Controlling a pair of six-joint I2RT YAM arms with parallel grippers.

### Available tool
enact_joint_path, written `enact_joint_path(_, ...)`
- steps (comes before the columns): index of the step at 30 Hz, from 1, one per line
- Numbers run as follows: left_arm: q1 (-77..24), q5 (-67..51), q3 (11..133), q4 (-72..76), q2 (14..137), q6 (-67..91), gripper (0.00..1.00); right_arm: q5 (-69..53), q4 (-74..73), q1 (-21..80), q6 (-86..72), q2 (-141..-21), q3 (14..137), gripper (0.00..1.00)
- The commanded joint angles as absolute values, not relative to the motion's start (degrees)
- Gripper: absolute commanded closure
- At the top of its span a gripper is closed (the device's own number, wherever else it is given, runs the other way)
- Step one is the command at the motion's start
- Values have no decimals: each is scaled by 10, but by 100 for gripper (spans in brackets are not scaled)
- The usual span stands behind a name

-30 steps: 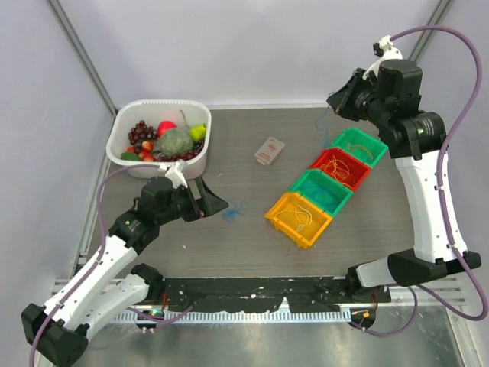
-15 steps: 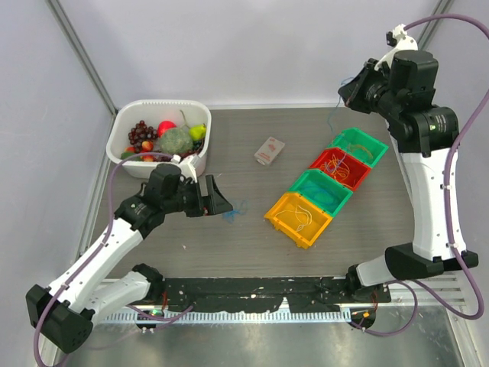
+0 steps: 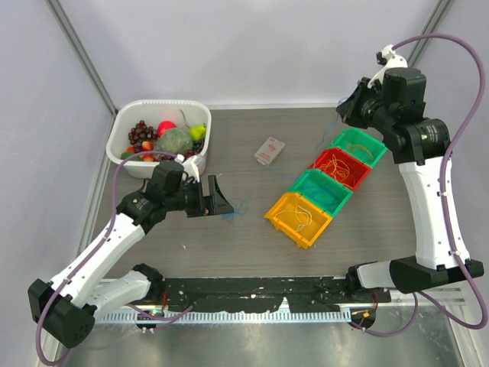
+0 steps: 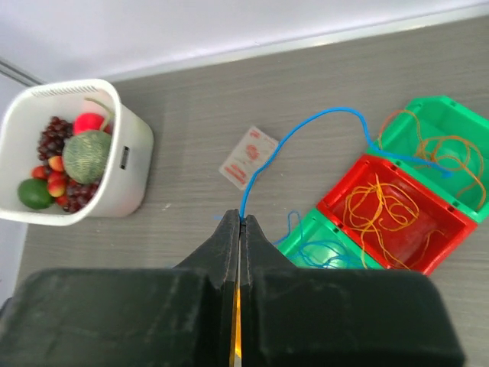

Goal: Untangle the cables

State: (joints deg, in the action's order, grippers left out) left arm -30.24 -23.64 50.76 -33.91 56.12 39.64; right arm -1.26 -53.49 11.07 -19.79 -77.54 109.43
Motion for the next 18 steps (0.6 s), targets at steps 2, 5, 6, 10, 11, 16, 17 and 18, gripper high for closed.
enact_joint_path(2, -300, -246, 541, -357, 545, 375, 13, 23, -498, 110, -177, -737, 1044, 99)
enact_joint_path(5, -300, -248, 543, -359, 551, 373, 13, 36, -504, 110, -171, -736, 1039, 99)
enact_joint_path(6, -300, -249, 543, -359, 553, 372, 13, 42, -507, 110, -166, -736, 1041, 99)
enact_joint_path(10, -299, -250, 542, -357, 554, 372, 13, 56, -534, 109, -156, -740, 1076, 99)
enact_joint_path(11, -299, -249, 542, -357, 555, 373, 13, 58, -540, 109, -154, -743, 1093, 99)
enact_joint_path(16, -300, -249, 544, -354, 561, 372, 13, 39, -566, 109, -161, -747, 1126, 99)
enact_joint_path(17, -300, -250, 544, -353, 562, 371, 13, 33, -570, 109, -165, -745, 1124, 99)
enact_joint_path(18, -300, -250, 545, -356, 564, 371, 13, 33, -572, 110, -167, -744, 1122, 99)
